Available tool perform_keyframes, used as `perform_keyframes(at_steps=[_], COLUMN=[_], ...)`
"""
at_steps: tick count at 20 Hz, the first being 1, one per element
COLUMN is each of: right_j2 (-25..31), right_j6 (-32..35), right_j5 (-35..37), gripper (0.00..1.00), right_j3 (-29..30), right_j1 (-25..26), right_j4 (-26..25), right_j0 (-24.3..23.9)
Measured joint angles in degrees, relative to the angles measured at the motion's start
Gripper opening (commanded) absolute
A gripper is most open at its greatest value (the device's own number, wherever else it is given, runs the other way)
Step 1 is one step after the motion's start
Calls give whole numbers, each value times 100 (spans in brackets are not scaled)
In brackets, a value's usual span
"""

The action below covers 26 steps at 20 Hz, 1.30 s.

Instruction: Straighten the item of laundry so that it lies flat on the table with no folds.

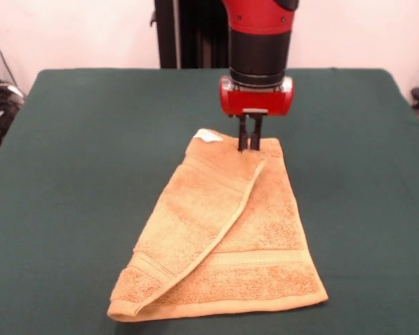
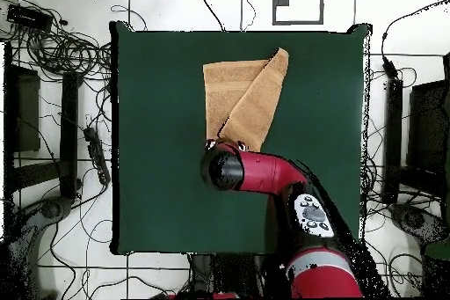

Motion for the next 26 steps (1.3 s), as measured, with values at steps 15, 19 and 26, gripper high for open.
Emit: perform_keyframes(at_steps=[15,19,26], right_j2=[68,151,268], right_j6=[0,0,0], right_j5=[1151,1151,1152], gripper=[0,0,0], right_j3=[-458,-670,-1166], right_j1=[-529,-358,222], right_j4=[-594,-779,-1076], right_j0=[-779,-1141,-1642])
